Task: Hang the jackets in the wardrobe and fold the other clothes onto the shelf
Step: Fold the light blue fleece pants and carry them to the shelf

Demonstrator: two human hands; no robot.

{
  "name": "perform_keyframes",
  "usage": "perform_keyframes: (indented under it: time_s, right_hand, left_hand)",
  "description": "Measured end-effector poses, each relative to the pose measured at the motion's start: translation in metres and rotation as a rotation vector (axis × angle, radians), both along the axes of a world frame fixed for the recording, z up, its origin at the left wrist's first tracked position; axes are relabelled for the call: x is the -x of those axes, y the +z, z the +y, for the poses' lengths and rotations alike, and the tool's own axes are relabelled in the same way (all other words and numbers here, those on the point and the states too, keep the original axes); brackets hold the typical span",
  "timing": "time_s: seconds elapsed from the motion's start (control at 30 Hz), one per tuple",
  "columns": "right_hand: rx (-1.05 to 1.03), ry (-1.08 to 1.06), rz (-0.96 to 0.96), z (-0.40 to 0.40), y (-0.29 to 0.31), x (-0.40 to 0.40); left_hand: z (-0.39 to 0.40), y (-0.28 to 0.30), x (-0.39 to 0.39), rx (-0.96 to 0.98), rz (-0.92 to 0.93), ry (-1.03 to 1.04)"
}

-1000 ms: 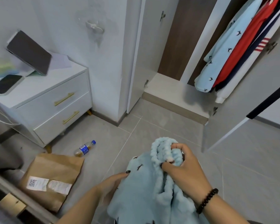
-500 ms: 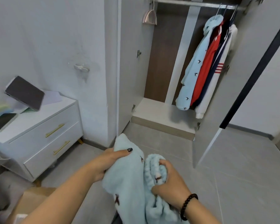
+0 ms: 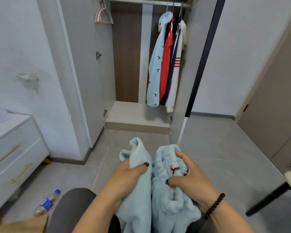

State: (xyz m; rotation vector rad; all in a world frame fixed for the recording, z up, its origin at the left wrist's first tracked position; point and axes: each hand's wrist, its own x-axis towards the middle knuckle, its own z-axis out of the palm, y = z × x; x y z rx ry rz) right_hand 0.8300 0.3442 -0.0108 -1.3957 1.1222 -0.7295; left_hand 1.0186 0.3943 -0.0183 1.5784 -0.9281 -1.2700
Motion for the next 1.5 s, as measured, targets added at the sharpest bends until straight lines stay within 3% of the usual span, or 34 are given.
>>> perform_keyframes:
  time_s: [0.13, 0.33, 0.53, 0.63, 0.73, 0.97, 1.1, 1.2, 1.5]
  right_hand:
    - [0.024, -0.004, -0.042, 0.007, 0.005, 0.004]
    - [0.017, 0.053, -0.141, 0.011, 0.014, 0.014]
    - [-0.054, 0.213, -0.195, 0.025, 0.007, 0.007]
    - [-0.105, 0.197, -0.223, 0.025, -0.001, 0.013]
    - [-0.126, 0.112, -0.234, 0.022, -0.008, 0.018]
    - [0.118, -0.096, 0.057, 0.019, -0.014, 0.024]
    - [0.396, -0.055, 0.353, 0.028, -0.011, 0.013]
    - [0.408, -0.004, 0.398, 0.034, -0.014, 0.004]
    - [0.160, 0.025, 0.072, 0.022, 0.000, 0.023]
  left_hand:
    - [0.006, 0.005, 0.016, -0.037, 0.077, -0.205]
    - [0.016, -0.004, 0.012, -0.061, 0.098, -0.056]
    - [0.004, -0.005, 0.043, -0.018, 0.259, -0.087]
    - [0.016, -0.019, 0.041, 0.019, 0.340, -0.185]
    - [0.019, -0.029, 0.034, 0.038, 0.258, -0.115]
    - [0.019, -0.032, 0.030, 0.066, 0.120, -0.007]
    - [0.019, -0.029, 0.040, 0.115, 0.049, -0.097]
    - [0.019, -0.026, 0.052, 0.180, 0.037, -0.113]
    - [0.021, -0.031, 0.052, 0.115, 0.603, -0.151]
